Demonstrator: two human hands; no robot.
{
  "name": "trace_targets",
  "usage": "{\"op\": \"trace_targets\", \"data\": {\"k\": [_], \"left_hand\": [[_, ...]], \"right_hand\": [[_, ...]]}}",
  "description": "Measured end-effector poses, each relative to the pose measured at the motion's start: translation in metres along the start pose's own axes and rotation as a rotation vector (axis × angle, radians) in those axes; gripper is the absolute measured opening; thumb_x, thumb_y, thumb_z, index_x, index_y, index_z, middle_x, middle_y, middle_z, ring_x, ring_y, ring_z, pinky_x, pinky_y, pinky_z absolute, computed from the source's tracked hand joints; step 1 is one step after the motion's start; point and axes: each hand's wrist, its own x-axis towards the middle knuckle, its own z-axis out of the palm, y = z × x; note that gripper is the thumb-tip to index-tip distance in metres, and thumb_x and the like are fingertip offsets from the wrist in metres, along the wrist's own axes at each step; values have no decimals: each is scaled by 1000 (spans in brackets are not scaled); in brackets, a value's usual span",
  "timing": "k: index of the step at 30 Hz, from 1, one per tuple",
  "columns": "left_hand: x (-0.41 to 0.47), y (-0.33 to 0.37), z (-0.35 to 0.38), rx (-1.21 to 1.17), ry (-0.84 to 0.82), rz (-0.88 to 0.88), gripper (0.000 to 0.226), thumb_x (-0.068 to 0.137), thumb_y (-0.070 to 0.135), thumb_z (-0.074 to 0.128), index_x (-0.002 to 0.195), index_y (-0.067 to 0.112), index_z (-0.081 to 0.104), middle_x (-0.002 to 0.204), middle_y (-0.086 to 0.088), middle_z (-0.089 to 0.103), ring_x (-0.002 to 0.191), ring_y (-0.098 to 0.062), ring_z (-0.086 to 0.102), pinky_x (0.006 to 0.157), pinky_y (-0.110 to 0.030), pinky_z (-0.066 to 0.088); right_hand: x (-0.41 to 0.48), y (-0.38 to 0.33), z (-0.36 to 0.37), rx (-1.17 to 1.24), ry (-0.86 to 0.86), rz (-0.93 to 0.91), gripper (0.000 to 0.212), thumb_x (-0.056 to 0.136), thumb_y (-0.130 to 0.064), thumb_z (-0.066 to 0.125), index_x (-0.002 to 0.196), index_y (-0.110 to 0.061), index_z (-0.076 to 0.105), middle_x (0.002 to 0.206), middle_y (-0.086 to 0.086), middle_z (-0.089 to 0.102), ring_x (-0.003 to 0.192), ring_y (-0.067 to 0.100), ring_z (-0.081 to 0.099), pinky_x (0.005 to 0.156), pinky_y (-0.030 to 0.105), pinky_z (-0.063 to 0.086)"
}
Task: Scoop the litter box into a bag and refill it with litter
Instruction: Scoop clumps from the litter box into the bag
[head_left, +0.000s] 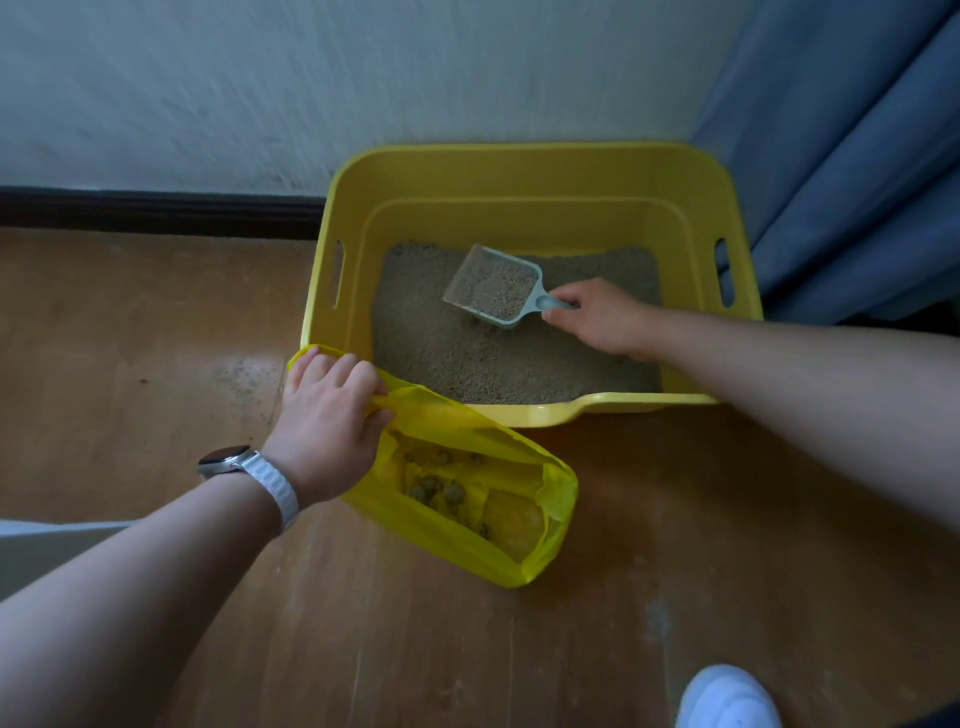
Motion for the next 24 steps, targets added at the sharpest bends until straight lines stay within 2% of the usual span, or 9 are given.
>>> {"op": "trace_targets", "data": {"k": [4, 9, 13, 17, 20, 24], "left_hand": [[1, 0, 0, 14, -1, 3, 29, 76, 42, 44, 86, 17, 54, 82, -4, 55, 84, -34, 51, 100, -53, 30], [1, 1, 0, 14, -7, -10, 27, 76, 41, 47, 86, 16, 54, 81, -5, 54, 85, -34, 51, 101, -52, 30], [1, 1, 0, 10, -25, -21, 22, 75, 35, 56, 86, 16, 54, 82, -5, 55, 86, -34, 51, 102, -53, 29], [1, 1, -1, 17, -42, -22, 22, 75, 35, 57, 87, 17, 54, 83, -5, 55, 86, -34, 52, 102, -53, 30], [0, 1, -2, 19, -40, -20, 22, 75, 35, 57, 86, 17, 53, 83, -4, 55, 86, -34, 52, 102, -54, 31], [1, 3, -3, 17, -48, -24, 22, 75, 35, 56, 86, 15, 55, 83, -6, 56, 86, -35, 52, 103, -54, 31]], "right_hand": [[-5, 7, -12, 32, 48, 1, 21, 98, -33, 54, 107, -20, 69, 76, 4, 56, 67, 17, 48, 62, 31, 34], [-9, 6, -20, 59, 90, -16, 15, 97, -34, 55, 106, -31, 67, 74, 0, 58, 67, 17, 52, 63, 32, 39], [-15, 0, -19, -27, 75, -36, 23, 98, -35, 53, 113, -26, 67, 79, 6, 62, 64, 17, 51, 59, 29, 35], [-26, -6, -15, -79, 20, -60, 16, 98, -36, 53, 106, -30, 66, 66, -3, 53, 54, 11, 43, 49, 25, 30], [-29, -6, -10, -80, 65, -50, 21, 98, -35, 53, 102, -20, 67, 66, -3, 53, 54, 12, 45, 50, 26, 31], [-35, -7, -5, -108, 32, -49, 20, 97, -34, 54, 105, -22, 68, 66, -3, 53, 53, 10, 44, 48, 25, 30]]}}
